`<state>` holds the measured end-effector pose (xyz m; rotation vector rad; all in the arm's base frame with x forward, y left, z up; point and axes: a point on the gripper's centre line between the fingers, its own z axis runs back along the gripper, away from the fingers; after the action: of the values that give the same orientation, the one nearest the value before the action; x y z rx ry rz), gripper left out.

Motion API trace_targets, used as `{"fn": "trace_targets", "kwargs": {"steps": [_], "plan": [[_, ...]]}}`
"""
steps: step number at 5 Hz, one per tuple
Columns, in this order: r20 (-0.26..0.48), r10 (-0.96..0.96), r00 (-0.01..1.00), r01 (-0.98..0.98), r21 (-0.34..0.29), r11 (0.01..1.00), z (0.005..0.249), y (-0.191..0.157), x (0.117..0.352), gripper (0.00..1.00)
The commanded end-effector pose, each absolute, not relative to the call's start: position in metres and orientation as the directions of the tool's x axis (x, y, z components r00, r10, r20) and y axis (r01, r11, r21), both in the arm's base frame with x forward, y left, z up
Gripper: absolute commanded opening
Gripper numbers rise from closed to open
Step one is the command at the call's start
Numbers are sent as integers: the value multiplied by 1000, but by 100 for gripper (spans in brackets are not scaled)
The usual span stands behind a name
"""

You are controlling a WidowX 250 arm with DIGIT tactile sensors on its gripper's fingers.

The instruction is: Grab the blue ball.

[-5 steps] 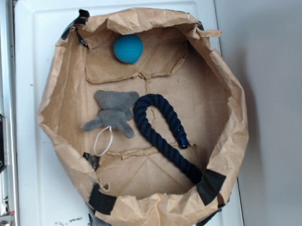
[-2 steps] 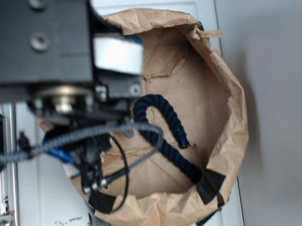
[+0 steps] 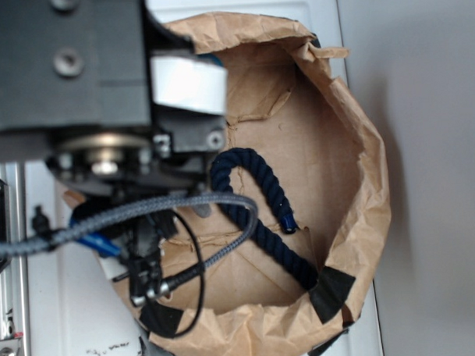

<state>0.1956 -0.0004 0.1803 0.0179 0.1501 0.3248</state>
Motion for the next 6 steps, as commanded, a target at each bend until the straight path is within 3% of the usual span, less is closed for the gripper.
{"fn": "trace_targets", "kwargs": {"steps": [1, 2, 3, 4, 5, 6], "plan": [[74, 643, 762, -629, -150, 763, 161, 3, 291, 100], [41, 812, 582, -804, -120, 582, 133, 21, 316, 100], [36, 842, 538, -843, -16, 538, 110, 45, 316, 100], [4, 792, 610, -792, -32, 610, 124, 69, 269, 100], [17, 745, 667, -739, -111, 665, 152, 68, 229, 100], [17, 745, 667, -739, -111, 665, 152, 68, 229, 100]]}}
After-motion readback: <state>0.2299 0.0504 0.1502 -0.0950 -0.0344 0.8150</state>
